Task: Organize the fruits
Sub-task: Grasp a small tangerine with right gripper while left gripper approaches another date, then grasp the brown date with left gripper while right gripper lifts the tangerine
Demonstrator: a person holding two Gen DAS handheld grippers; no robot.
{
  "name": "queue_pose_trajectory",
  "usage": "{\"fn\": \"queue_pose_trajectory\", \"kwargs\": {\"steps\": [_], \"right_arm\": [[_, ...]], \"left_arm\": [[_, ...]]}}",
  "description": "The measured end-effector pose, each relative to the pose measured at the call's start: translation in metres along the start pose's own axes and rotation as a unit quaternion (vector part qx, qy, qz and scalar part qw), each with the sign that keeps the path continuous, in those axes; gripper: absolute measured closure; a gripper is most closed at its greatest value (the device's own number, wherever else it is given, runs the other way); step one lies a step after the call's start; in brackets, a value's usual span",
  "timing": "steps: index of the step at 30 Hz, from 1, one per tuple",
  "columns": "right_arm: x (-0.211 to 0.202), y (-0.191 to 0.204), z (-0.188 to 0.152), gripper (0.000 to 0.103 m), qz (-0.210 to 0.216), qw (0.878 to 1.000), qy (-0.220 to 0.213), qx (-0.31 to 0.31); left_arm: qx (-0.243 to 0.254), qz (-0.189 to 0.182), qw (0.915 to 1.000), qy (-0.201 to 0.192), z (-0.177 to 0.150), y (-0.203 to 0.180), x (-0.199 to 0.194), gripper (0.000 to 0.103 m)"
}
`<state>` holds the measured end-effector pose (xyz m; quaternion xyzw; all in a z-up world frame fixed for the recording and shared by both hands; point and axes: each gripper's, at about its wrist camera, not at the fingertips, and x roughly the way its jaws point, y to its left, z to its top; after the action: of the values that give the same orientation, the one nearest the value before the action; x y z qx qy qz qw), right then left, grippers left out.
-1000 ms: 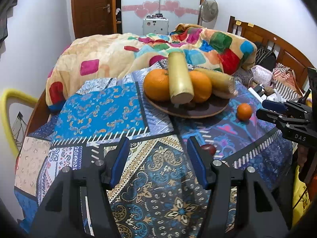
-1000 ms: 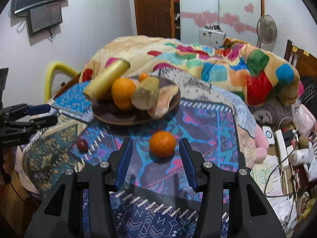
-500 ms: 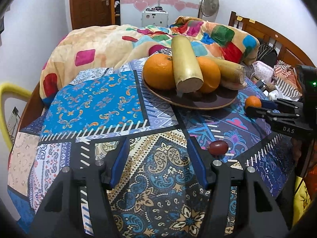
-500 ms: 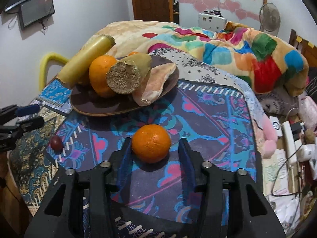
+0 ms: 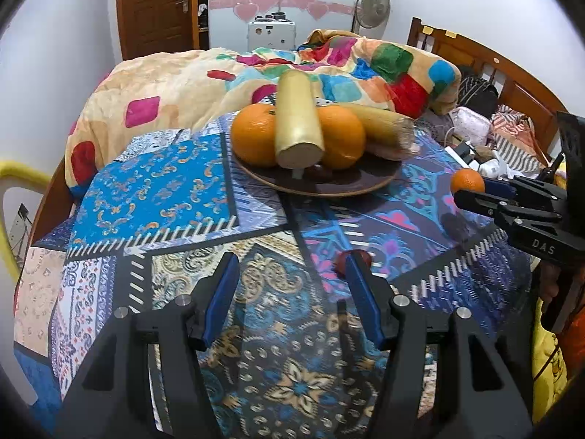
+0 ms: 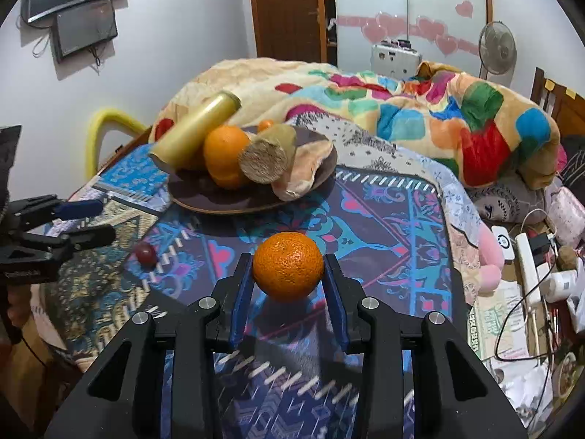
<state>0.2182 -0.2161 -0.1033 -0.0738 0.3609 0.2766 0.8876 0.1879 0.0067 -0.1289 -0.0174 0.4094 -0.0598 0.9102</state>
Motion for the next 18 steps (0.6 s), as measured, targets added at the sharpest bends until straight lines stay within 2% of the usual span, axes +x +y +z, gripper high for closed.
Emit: {"fn": "queue_pose_trajectory", "kwargs": {"steps": [7, 14, 18], "right_arm": [[-0.022, 0.006, -0.006, 0.069, 0.002, 1.000, -0.016, -0.006], [-0.025, 0.007, -0.013, 0.069, 0.009, 1.000, -0.017, -0.007], [-0.022, 0.008, -0.017, 0.069, 0.013, 1.000, -0.013, -0.009]], "left_arm": [[0.005, -0.013, 0.9998, 0.014, -0.010, -0.015, 0.001, 0.041], [0.000, -0.033, 0.9990, 0.030, -0.015, -0.025, 0.012, 0.042], [0.007, -0.034, 0.9989, 0.032, -0.011, -0.031, 0.020, 0.057]]}}
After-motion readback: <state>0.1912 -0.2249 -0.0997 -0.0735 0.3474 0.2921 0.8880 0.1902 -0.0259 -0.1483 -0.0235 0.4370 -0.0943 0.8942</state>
